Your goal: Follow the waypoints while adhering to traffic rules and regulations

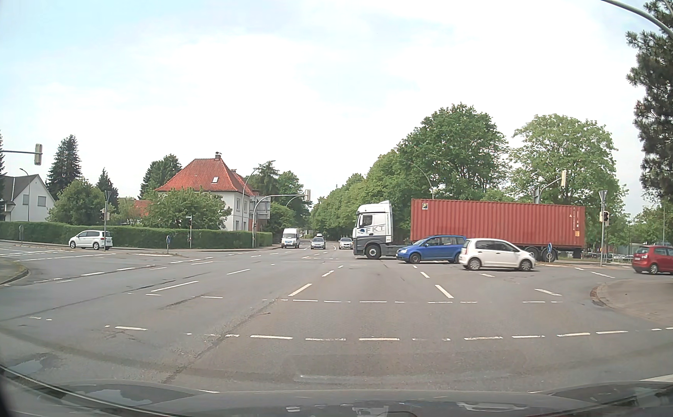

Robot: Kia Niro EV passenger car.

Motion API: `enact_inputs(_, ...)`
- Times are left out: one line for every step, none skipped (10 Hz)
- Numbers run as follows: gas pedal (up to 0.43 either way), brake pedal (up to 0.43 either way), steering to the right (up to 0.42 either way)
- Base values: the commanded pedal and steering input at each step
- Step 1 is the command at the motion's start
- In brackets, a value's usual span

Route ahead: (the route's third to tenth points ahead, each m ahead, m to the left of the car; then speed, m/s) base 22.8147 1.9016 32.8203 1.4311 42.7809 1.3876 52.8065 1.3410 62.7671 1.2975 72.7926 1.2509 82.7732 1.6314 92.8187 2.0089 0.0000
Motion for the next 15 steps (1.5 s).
enact_inputs(0.0,0.0,0.0)
enact_inputs(0.0,0.0,0.0)
enact_inputs(0.0,0.0,0.0)
enact_inputs(0.0,0.0,0.0)
enact_inputs(0.0,0.0,0.0)
enact_inputs(0.0,0.0,0.0)
enact_inputs(0.0,0.0,0.0)
enact_inputs(0.0,0.0,0.0)
enact_inputs(0.0,0.0,0.0)
enact_inputs(0.0,0.0,0.0)
enact_inputs(0.0,0.0,0.0)
enact_inputs(0.0,0.0,0.0)
enact_inputs(0.0,0.0,0.0)
enact_inputs(0.0,0.0,0.0)
enact_inputs(0.0,0.0,0.0)
